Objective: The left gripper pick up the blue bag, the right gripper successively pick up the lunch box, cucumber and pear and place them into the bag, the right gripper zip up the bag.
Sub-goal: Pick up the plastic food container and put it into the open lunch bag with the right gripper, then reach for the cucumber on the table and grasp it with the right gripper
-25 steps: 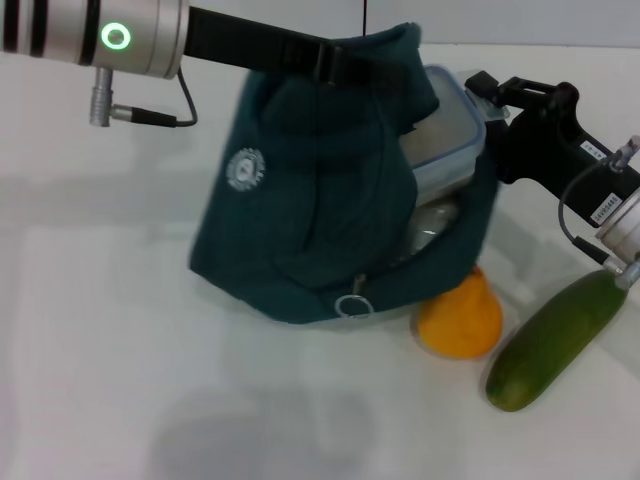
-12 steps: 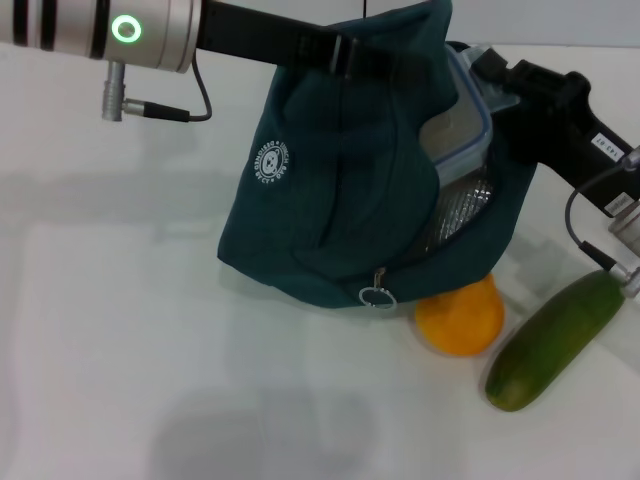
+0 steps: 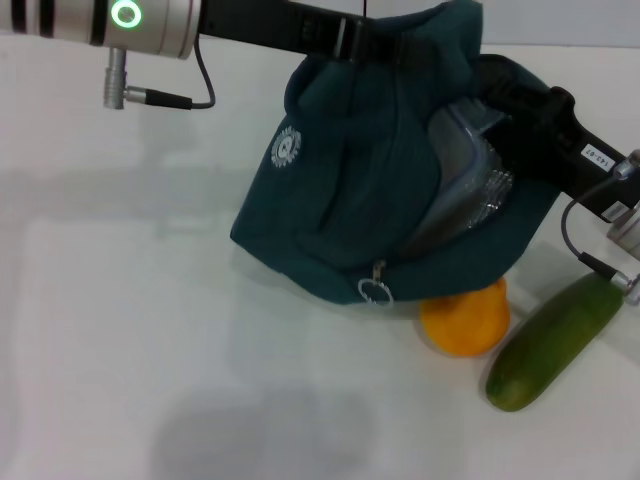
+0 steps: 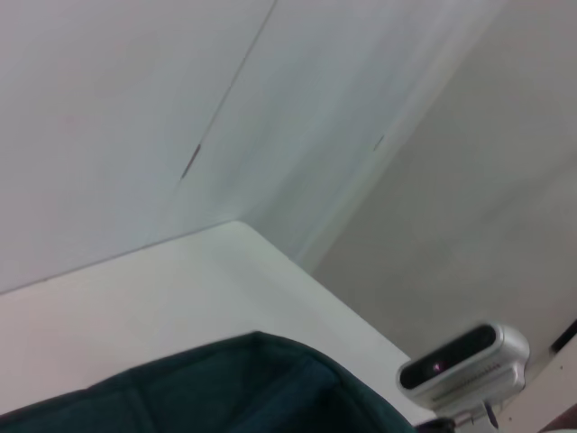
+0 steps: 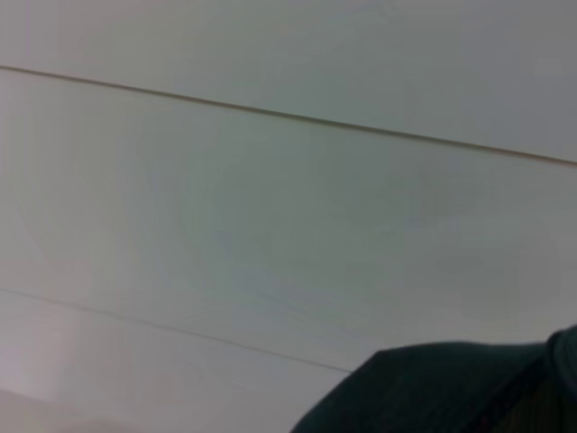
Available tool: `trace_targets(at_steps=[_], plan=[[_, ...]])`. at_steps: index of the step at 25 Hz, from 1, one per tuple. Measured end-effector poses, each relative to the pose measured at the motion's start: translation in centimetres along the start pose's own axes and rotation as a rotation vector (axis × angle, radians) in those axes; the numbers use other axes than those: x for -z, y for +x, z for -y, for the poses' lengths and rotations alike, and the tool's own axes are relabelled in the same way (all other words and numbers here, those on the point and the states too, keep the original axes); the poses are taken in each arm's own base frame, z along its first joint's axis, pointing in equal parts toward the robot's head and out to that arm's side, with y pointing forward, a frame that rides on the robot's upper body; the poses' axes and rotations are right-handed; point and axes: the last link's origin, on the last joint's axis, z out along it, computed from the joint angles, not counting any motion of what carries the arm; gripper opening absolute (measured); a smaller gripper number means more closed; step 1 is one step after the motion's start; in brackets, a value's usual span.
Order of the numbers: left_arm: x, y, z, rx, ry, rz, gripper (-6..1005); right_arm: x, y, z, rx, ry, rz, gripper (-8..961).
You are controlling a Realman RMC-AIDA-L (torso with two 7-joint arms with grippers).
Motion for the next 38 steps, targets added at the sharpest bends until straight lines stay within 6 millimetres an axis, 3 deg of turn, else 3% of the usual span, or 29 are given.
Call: trace_targets(at_steps=[19, 24, 38], plan=[[0.4, 0.5, 1.3, 0.049, 0.005, -0.041, 67, 0.5, -1.9, -0.2, 0.148, 0.020, 0.003, 170], [0.3, 0.6, 1.4, 0.044, 0.005, -0.040, 67, 0.5, -2.3, -0.3, 0.166, 0.022, 0.005, 344], [0.8, 1.0, 2.3, 0.026, 0.056, -0.076, 67, 2.9, -3.3, -1.2, 0.245, -0.021, 0.031, 344]])
